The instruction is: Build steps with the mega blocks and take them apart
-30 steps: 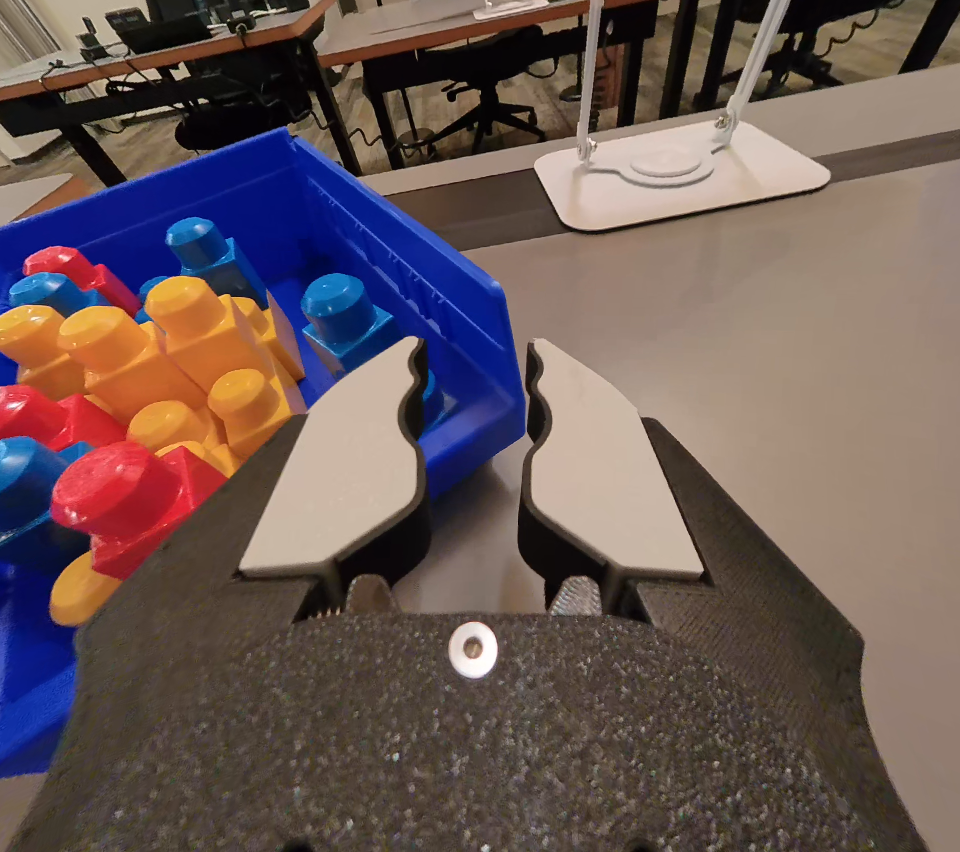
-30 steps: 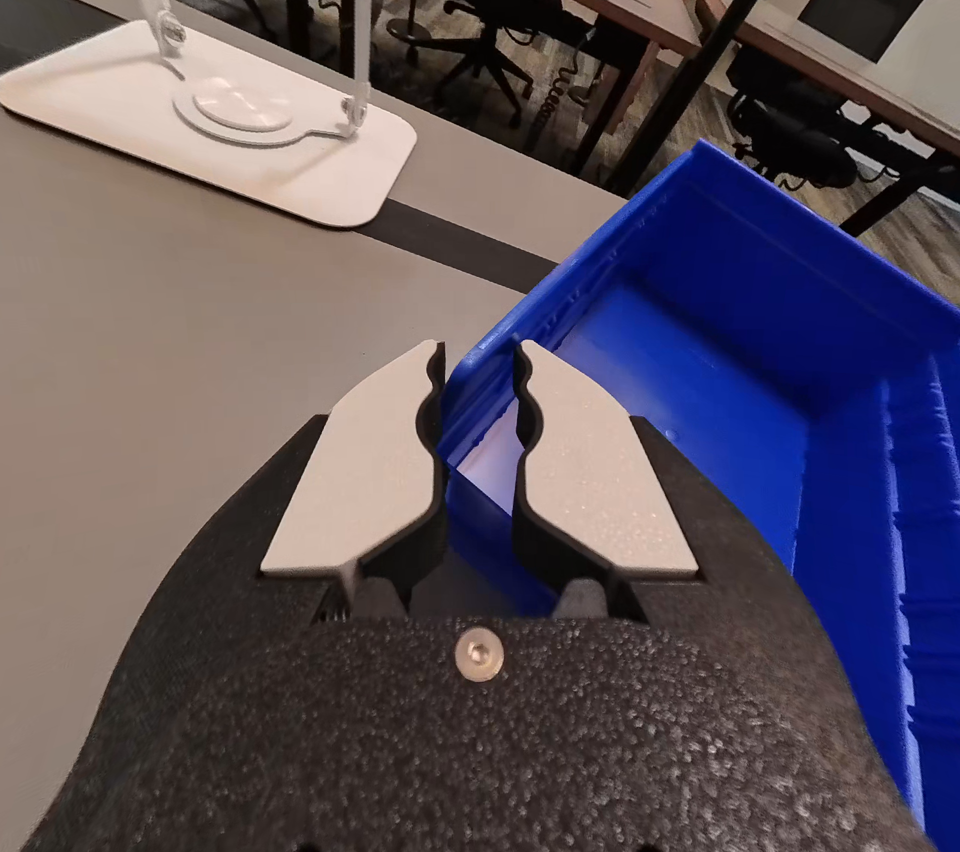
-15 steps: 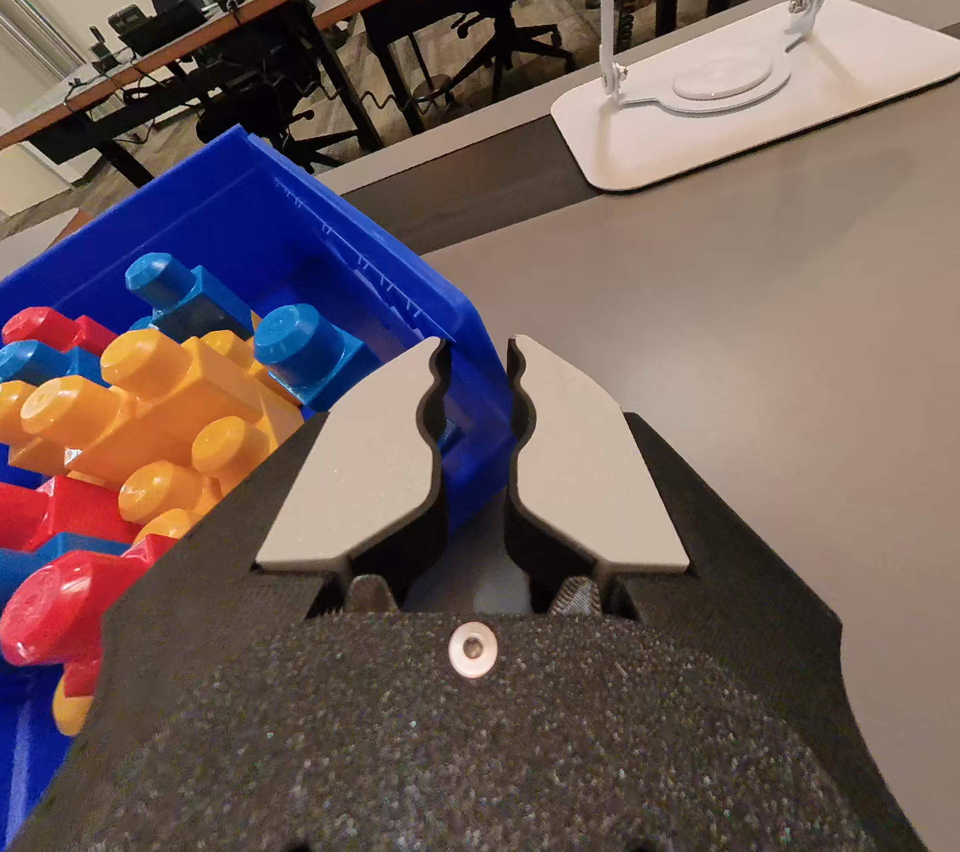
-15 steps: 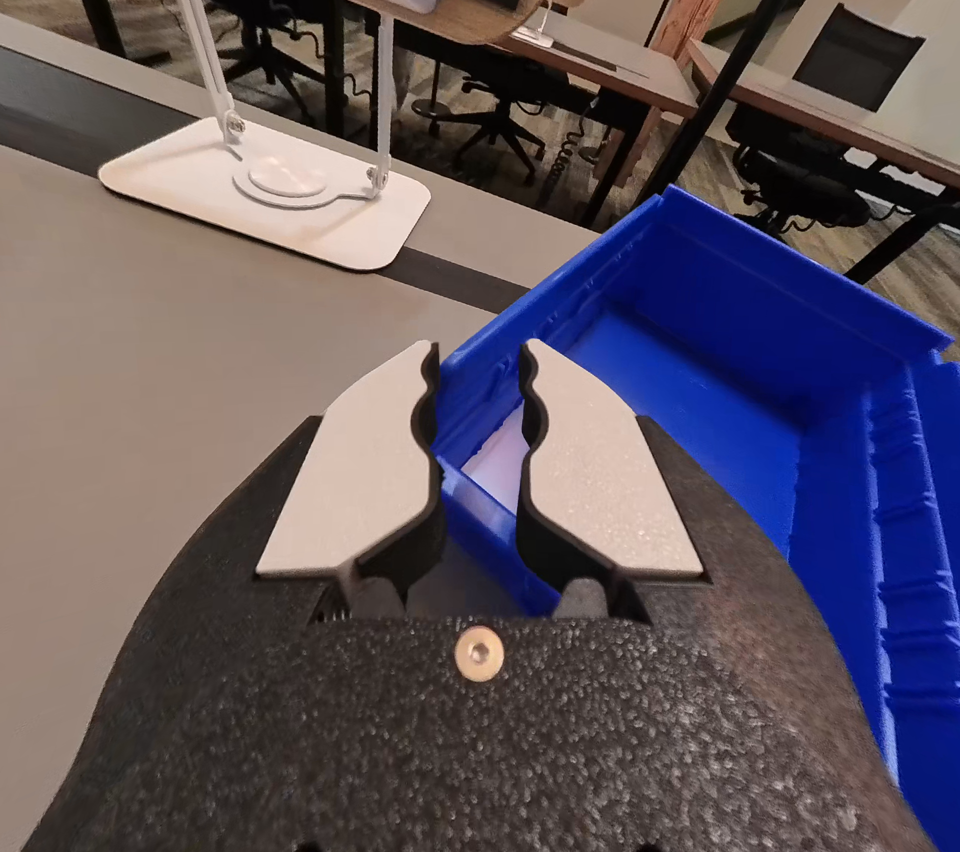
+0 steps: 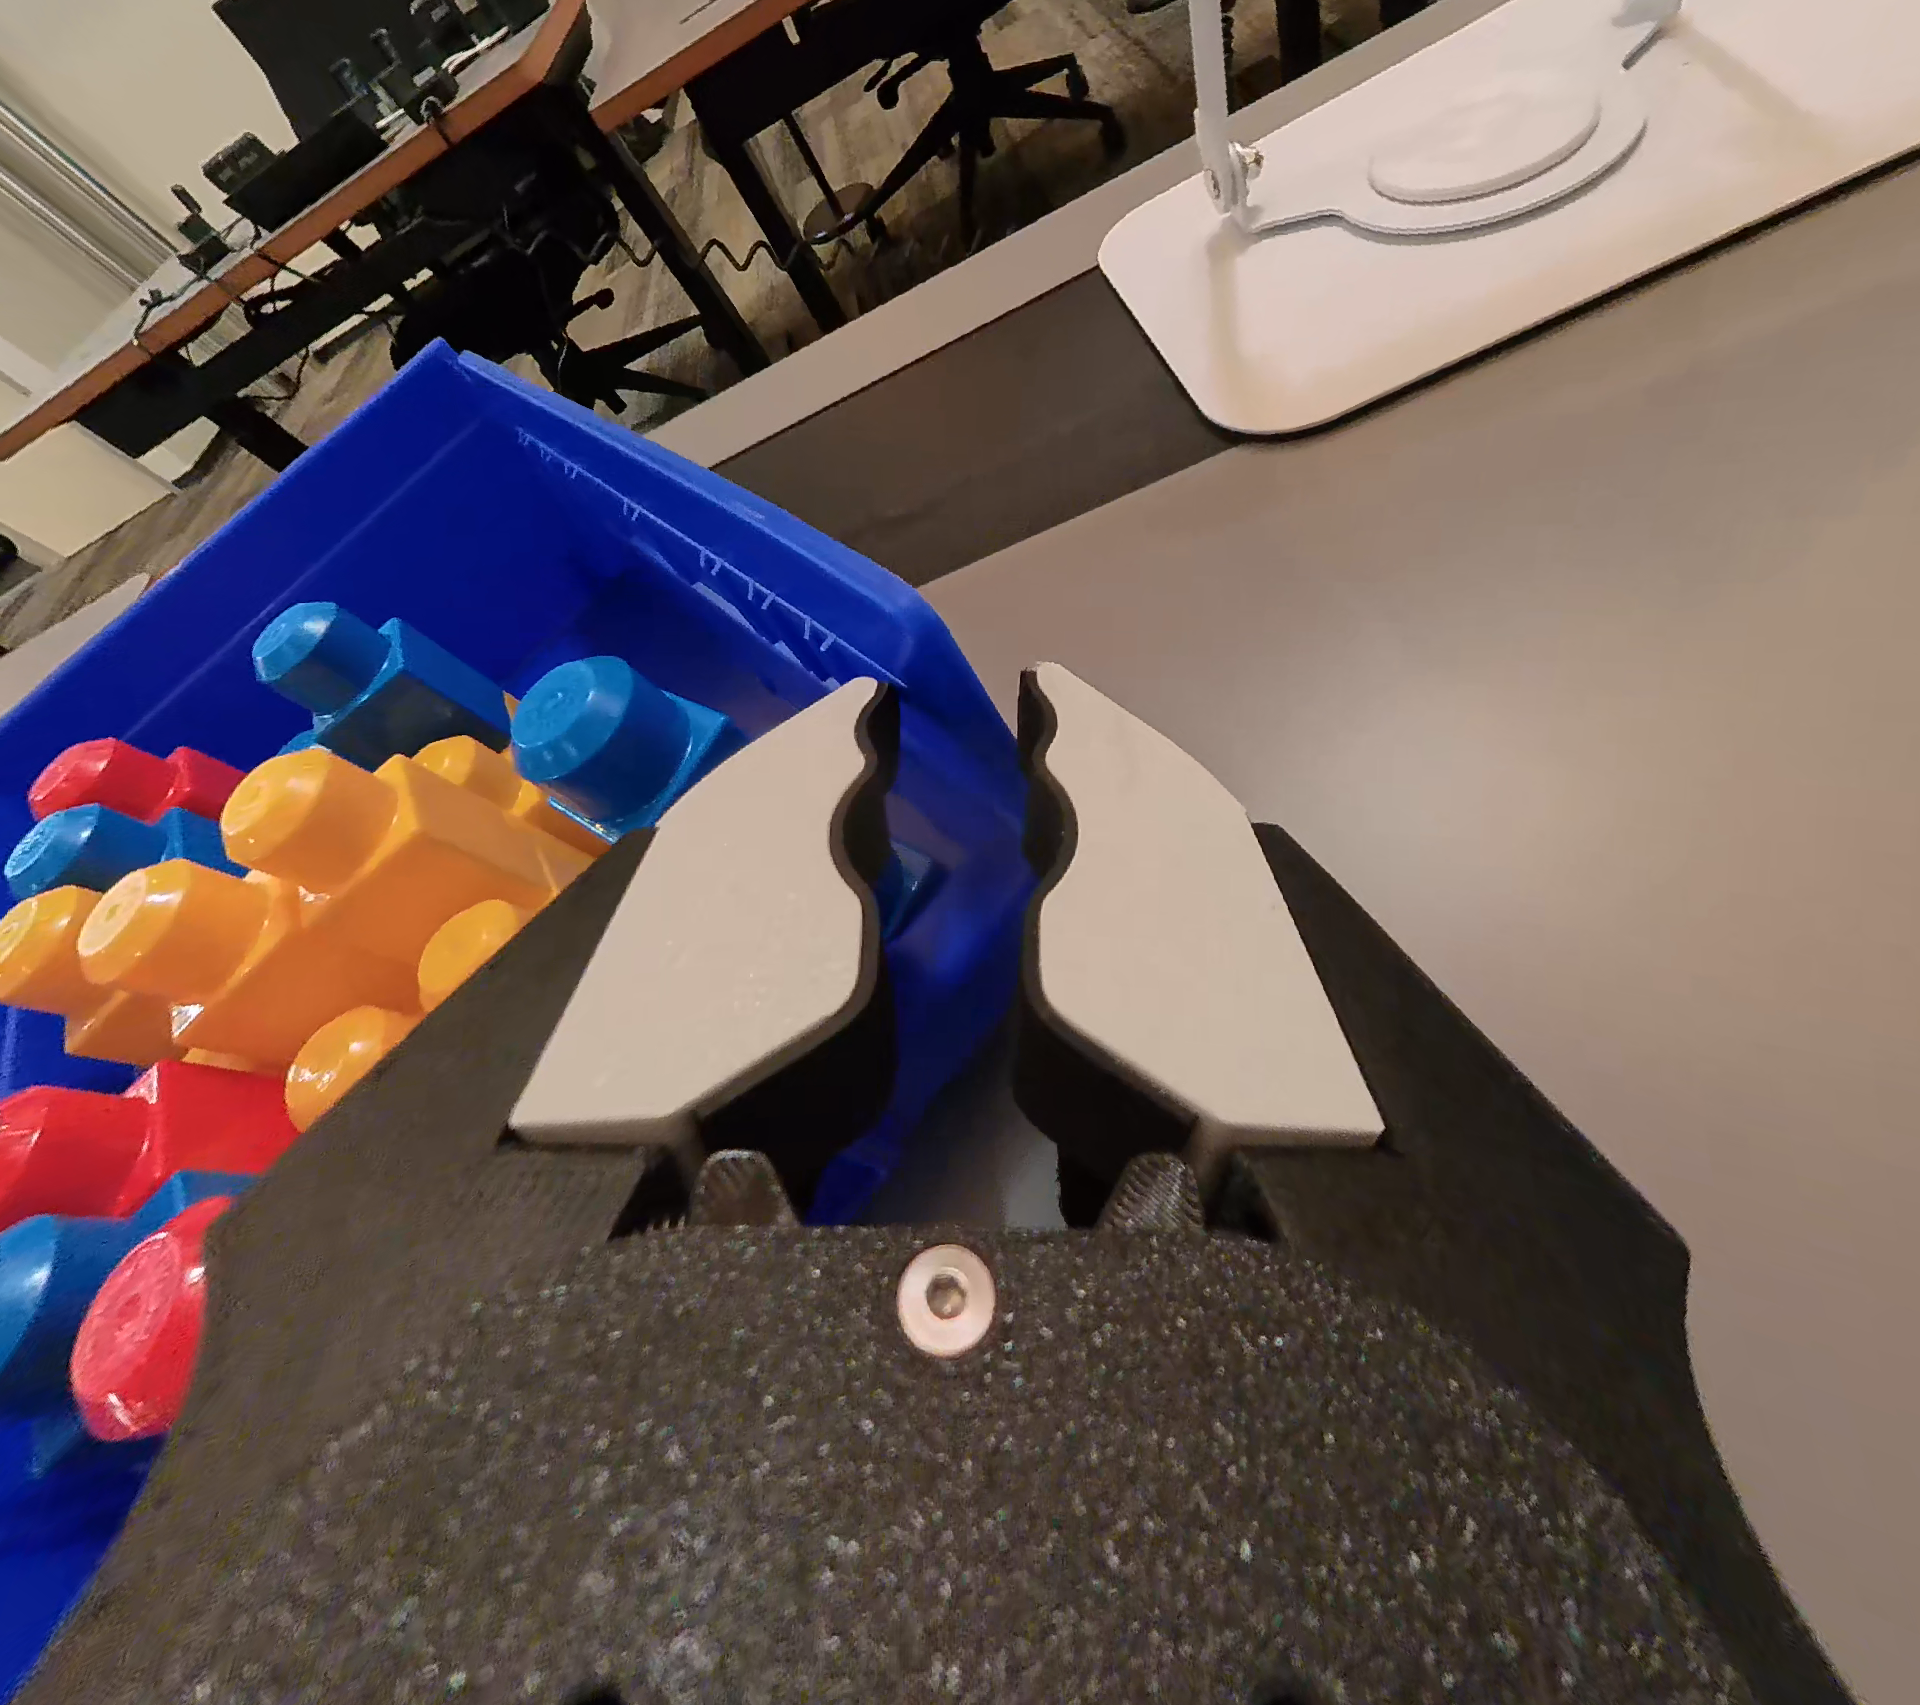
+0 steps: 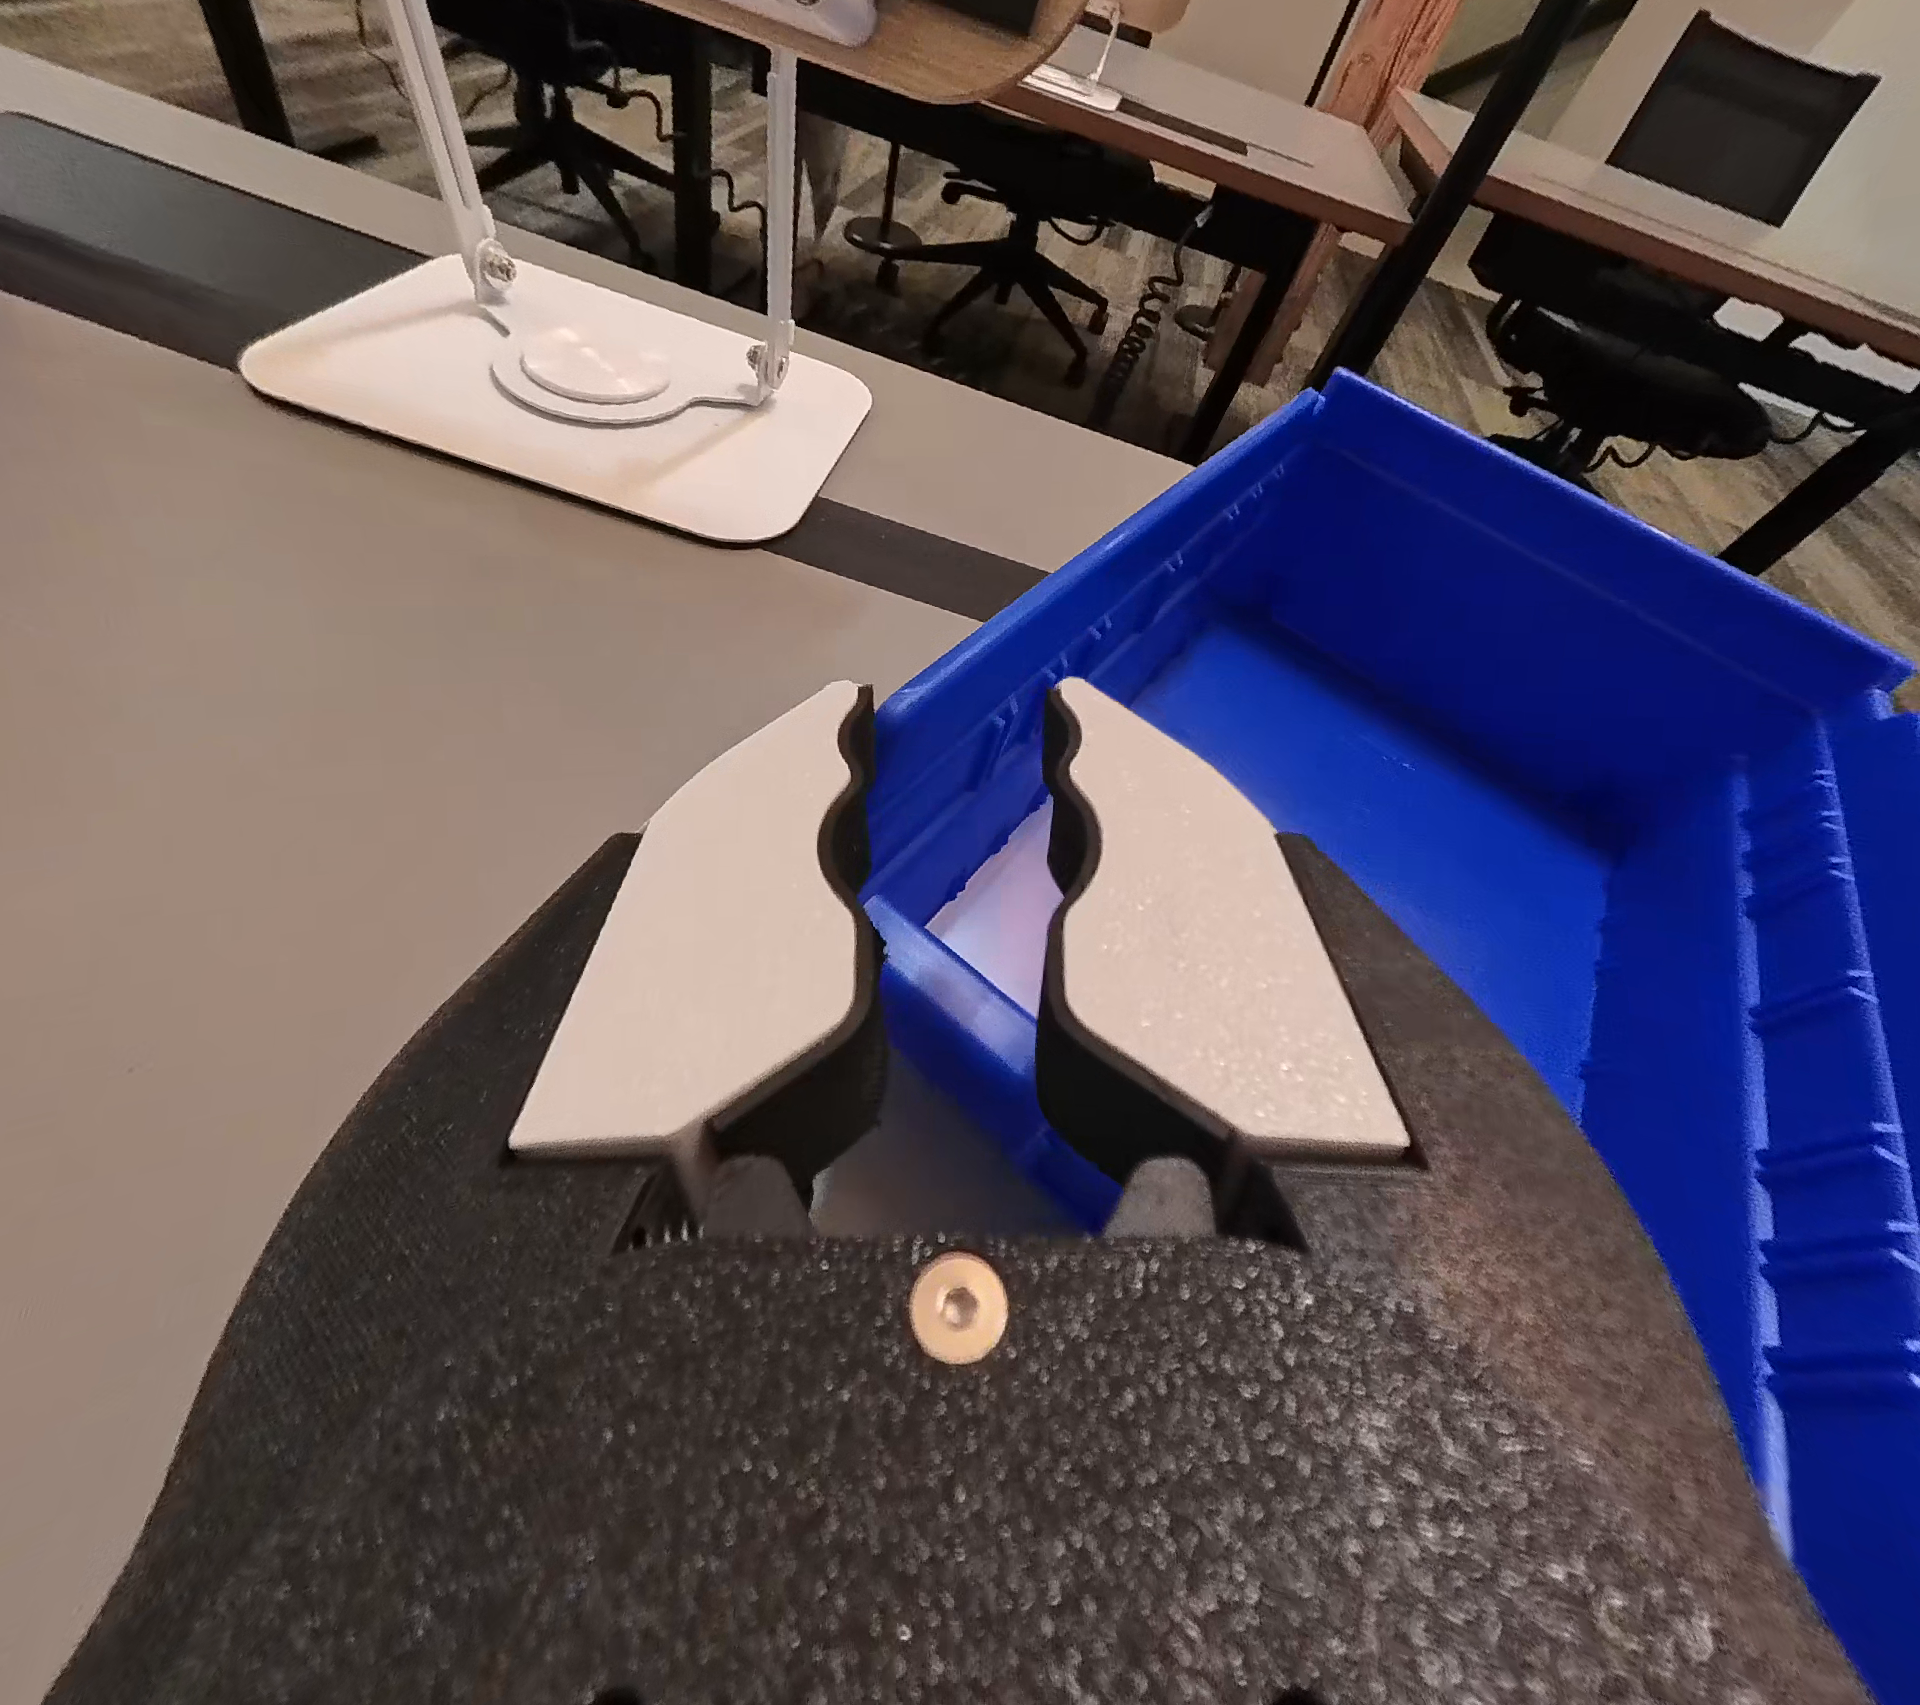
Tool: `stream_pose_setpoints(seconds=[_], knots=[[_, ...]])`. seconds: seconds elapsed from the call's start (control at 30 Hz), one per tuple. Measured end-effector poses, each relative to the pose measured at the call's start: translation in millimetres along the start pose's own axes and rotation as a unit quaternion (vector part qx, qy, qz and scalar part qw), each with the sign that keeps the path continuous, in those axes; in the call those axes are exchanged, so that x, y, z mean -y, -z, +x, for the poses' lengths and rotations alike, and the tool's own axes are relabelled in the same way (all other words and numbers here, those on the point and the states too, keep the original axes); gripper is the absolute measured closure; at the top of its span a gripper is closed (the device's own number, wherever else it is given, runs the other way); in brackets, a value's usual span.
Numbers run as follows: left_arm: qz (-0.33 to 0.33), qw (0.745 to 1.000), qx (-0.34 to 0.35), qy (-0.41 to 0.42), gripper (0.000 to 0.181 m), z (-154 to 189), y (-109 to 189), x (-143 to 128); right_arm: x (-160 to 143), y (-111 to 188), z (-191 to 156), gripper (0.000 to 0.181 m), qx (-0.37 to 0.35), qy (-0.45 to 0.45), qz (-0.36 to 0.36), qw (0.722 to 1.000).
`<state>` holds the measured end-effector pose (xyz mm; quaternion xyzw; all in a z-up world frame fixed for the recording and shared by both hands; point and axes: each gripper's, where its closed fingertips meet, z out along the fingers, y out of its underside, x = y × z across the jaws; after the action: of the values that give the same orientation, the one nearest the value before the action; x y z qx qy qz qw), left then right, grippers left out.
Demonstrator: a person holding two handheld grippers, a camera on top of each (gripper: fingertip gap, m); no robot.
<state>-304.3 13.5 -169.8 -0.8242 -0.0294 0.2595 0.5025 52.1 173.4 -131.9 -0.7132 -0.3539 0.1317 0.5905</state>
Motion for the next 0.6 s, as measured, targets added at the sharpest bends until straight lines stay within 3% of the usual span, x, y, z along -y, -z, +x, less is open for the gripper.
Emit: stream_pose_setpoints(seconds=[0.3,0.47,0.6], knots=[[0.024,0.999,0.004,0.027,0.154,-11,-10,5,7,9,8,0.151,-0.008,-0.021,0.02,1.0],[0.081,0.996,0.02,0.043,0.149,-20,29,24,9,24,27,0.148,-0.009,-0.071,0.023,0.997],[0.071,0.988,0.042,0.127,0.153,-53,50,11,10,42,37,0.147,0.004,-0.119,0.027,0.993]])
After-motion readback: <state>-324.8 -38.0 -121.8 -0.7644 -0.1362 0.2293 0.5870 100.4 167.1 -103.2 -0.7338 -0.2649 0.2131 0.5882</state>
